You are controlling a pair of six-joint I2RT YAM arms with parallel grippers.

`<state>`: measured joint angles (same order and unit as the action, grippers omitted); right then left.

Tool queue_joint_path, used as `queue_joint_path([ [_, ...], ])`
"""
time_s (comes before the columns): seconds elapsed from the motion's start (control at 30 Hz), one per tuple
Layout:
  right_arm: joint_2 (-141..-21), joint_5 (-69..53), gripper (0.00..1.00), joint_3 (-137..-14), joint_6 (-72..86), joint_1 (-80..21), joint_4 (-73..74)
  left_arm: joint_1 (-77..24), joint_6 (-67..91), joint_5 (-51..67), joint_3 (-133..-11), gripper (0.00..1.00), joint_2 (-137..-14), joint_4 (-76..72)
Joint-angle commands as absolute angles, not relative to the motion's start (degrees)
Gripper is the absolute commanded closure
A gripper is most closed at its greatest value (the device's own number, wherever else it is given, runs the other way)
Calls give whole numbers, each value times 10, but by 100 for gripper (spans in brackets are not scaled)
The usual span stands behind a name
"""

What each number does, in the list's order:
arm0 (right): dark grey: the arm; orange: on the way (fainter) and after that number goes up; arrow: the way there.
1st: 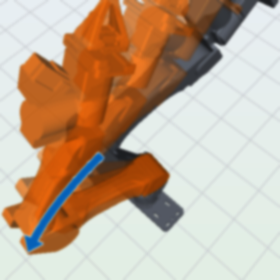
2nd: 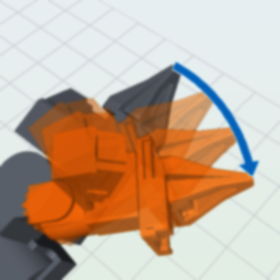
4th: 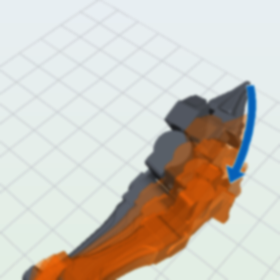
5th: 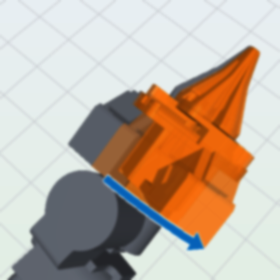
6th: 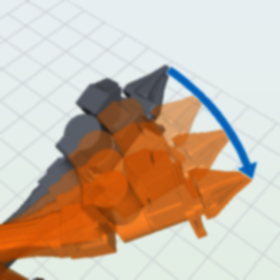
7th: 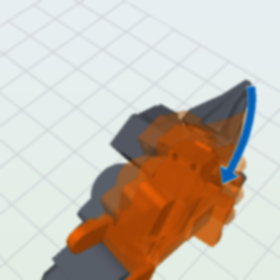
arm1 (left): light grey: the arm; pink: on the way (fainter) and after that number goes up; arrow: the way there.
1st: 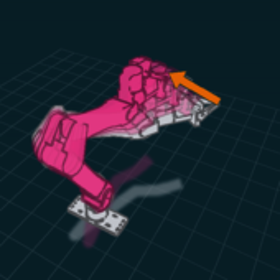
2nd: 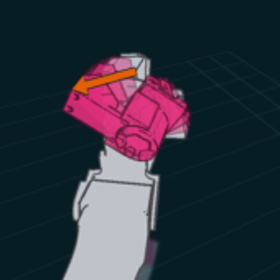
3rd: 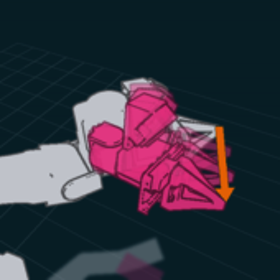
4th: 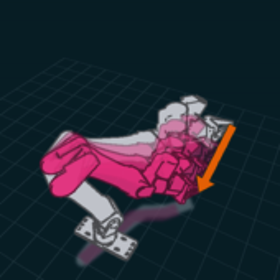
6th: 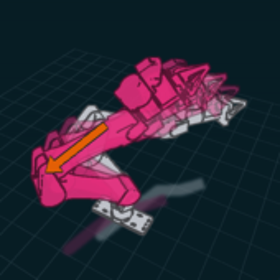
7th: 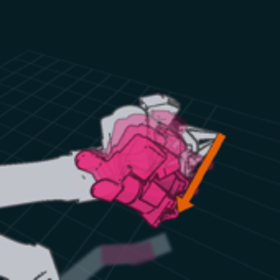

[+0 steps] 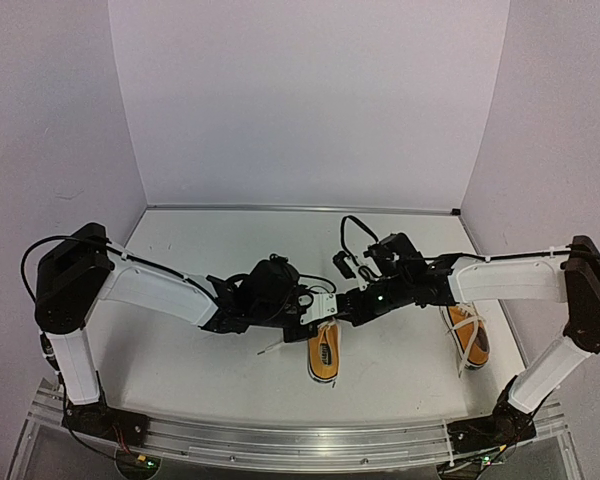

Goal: Tie the shoes

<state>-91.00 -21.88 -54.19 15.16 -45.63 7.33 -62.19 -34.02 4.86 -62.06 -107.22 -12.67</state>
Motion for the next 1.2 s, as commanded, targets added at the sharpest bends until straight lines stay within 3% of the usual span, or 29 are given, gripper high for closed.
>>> queue_joint_path([
  [0.0, -899, -220, 100, -540, 154, -459, 57, -614, -330, 37, -616, 100, -1088, -122],
  [0.43, -902, -237, 100, -541, 161, -459, 45, -614, -318, 5, -638, 100, -1113, -97],
  [1.17, -923, -343, 100, -509, 227, -467, -63, -614, -200, -53, -601, 100, -1116, -196],
])
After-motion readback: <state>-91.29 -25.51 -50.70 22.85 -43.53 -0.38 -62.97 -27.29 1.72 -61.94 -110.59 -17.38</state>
